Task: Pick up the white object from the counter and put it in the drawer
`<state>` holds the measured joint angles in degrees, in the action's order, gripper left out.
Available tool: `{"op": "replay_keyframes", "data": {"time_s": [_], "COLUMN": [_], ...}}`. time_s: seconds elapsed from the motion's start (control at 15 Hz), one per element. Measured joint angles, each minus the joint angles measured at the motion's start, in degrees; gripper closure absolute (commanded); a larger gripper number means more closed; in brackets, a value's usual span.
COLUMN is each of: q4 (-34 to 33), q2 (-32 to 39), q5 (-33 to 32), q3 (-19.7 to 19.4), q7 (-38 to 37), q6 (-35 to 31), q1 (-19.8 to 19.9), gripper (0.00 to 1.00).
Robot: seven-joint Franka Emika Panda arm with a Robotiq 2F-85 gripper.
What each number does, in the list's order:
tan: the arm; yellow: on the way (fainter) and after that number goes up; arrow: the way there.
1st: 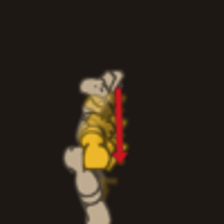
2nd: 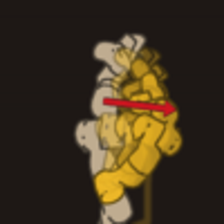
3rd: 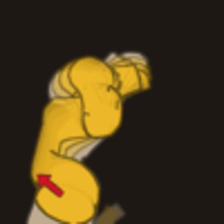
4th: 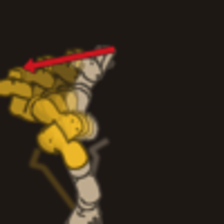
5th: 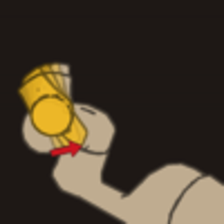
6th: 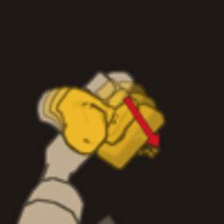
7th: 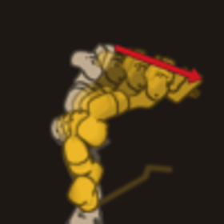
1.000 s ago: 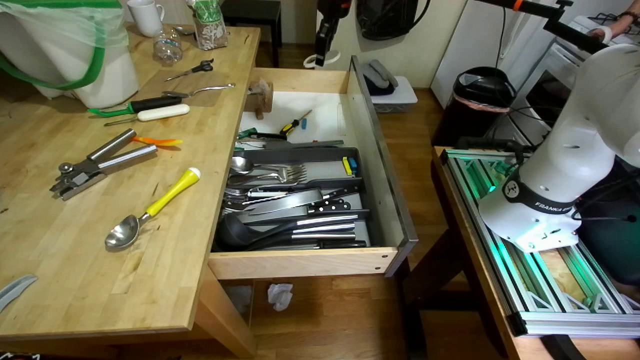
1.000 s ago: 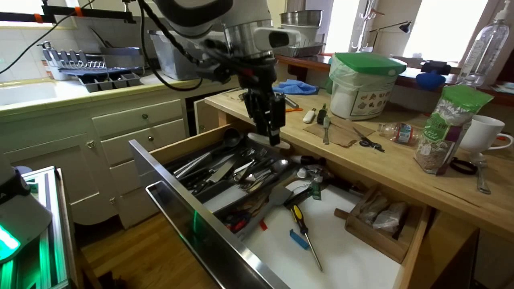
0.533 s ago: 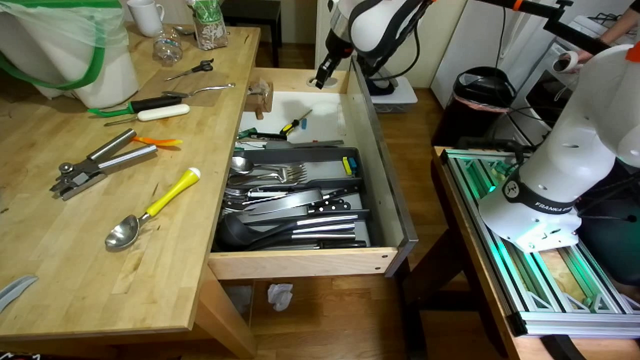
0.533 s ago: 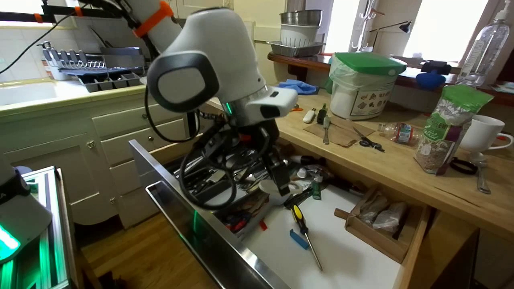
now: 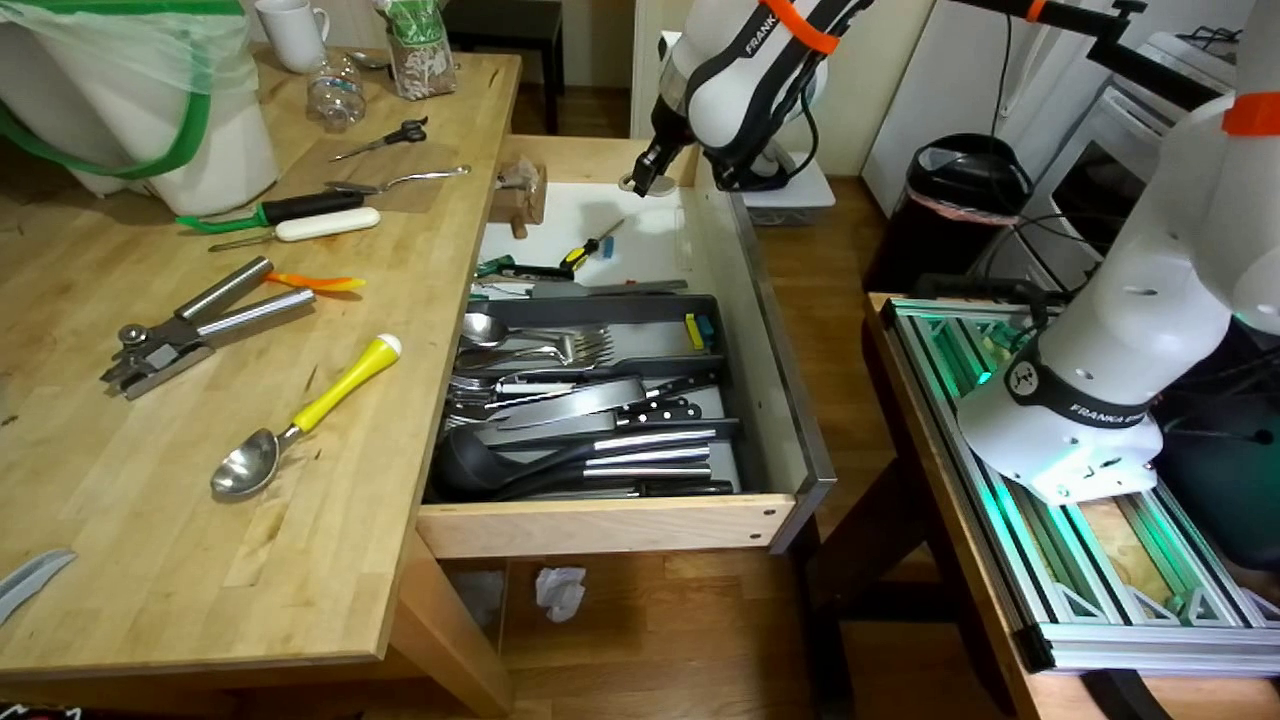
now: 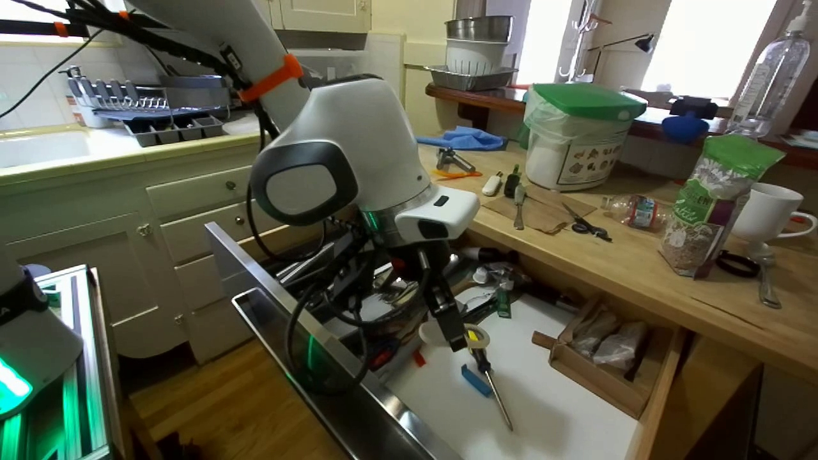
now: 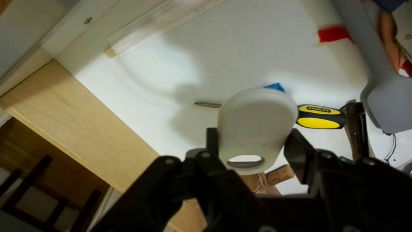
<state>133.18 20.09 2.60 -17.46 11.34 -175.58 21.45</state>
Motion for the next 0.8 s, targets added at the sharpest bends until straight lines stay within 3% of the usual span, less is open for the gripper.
{"op": "replay_keyframes", "data": {"time_s": [0.07, 0.4, 0.8], "q4": [0.0, -1.57, -13.11], "q2": [-0.21, 2.38, 14.16], "q5": [0.0, -0.32, 4.0], "q3": [0.06, -2.03, -2.95], "q7": [0.0, -5.51, -21.32], "q6": [0.0, -0.17, -0.17], "q1": [0.0, -2.1, -5.24], "gripper": [0.71, 0.71, 0.71]}}
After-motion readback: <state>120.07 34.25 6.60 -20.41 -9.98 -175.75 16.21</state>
